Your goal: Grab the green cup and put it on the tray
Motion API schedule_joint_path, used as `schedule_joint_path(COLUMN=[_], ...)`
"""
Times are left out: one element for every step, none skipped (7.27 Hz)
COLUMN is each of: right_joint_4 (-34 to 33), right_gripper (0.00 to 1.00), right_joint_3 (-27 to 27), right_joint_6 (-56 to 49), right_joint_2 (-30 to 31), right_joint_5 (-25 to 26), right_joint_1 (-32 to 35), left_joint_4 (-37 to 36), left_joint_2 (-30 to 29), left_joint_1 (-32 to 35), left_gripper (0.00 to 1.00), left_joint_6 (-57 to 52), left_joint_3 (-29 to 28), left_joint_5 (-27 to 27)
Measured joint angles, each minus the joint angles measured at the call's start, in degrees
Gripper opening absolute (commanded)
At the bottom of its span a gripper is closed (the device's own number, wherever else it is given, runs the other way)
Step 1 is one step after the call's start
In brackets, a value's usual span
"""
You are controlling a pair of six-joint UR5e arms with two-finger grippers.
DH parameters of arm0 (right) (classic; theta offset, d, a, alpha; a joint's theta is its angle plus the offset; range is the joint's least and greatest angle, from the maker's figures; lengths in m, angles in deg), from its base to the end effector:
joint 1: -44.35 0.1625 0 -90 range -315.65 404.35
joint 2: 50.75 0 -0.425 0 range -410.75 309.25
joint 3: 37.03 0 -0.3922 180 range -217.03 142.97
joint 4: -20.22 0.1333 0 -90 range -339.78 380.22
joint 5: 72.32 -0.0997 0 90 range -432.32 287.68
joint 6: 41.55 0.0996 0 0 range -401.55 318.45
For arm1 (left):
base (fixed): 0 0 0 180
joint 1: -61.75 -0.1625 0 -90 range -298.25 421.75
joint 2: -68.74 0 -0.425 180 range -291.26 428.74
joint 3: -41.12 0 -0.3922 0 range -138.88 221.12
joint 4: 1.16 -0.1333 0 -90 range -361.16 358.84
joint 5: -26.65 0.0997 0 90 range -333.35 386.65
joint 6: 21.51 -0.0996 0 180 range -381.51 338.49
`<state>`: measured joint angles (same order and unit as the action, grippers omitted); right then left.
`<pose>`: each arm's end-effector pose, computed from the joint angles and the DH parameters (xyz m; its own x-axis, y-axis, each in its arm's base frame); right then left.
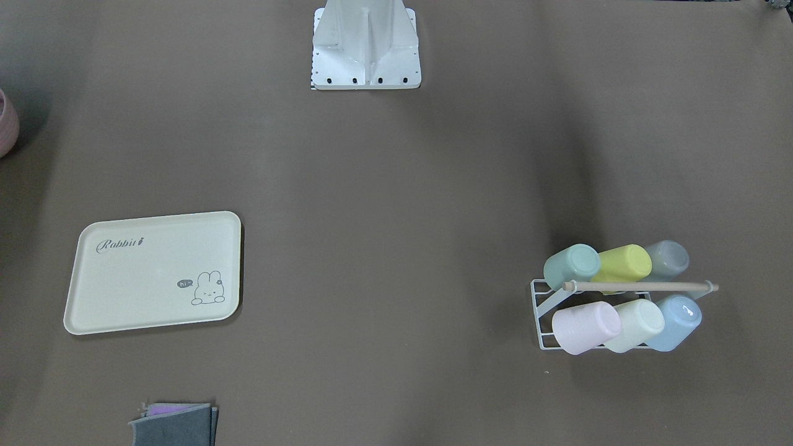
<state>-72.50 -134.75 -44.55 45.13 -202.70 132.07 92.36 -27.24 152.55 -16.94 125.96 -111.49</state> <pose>0.0509 -0.4494 0.6501 0.7584 -0.0726 0.6477 0.0796 0.9967 0.0186 -0.0667 -0.5400 0.6383 0.6648 -0.0326 -0.7463 0.0671 0.9976 0.0163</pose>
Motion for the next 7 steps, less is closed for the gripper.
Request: schedule_joint_path(right_joint_4=[0.0, 0.0, 0.0, 0.0, 0.0, 0.0, 0.0], right_gripper=[1.00, 1.00, 1.00, 1.00, 1.00, 1.00, 1.00], right_joint_3=[0.0, 0.0, 0.1, 0.3, 0.3, 0.2, 0.0], right_joint_6=[-0.2, -0.4, -0.4, -0.4, -0.3, -0.1, 0.1], right_joint_2=[-0.1, -0.1, -0.1, 0.0, 0.1, 0.2, 0.1], right_joint_5=[0.0, -0.1, -0.2, -0.3, -0.5, -0.6, -0.7], right_joint_1=[0.0, 0.0, 0.0, 0.0, -0.1, 0.0, 0.0], left_joint_4=[0.0, 0.0, 0.0, 0.0, 0.0, 0.0, 0.0], left_joint_2=[0.0, 0.1, 0.1, 0.1, 0.1, 0.1, 0.1], left_joint_1=[0.0, 0.0, 0.0, 0.0, 0.0, 0.1, 0.1], left_gripper=[0.98, 0.98, 0.98, 0.98, 0.98, 0.98, 0.98], left_joint_6=[0.0, 0.0, 0.0, 0.0, 0.0, 0.0, 0.0], left_joint_3=[-0.1, -0.1, -0.1, 0.1, 0.2, 0.3, 0.2], left_joint_5=[0.0, 0.1, 0.1, 0.1, 0.0, 0.0, 0.0])
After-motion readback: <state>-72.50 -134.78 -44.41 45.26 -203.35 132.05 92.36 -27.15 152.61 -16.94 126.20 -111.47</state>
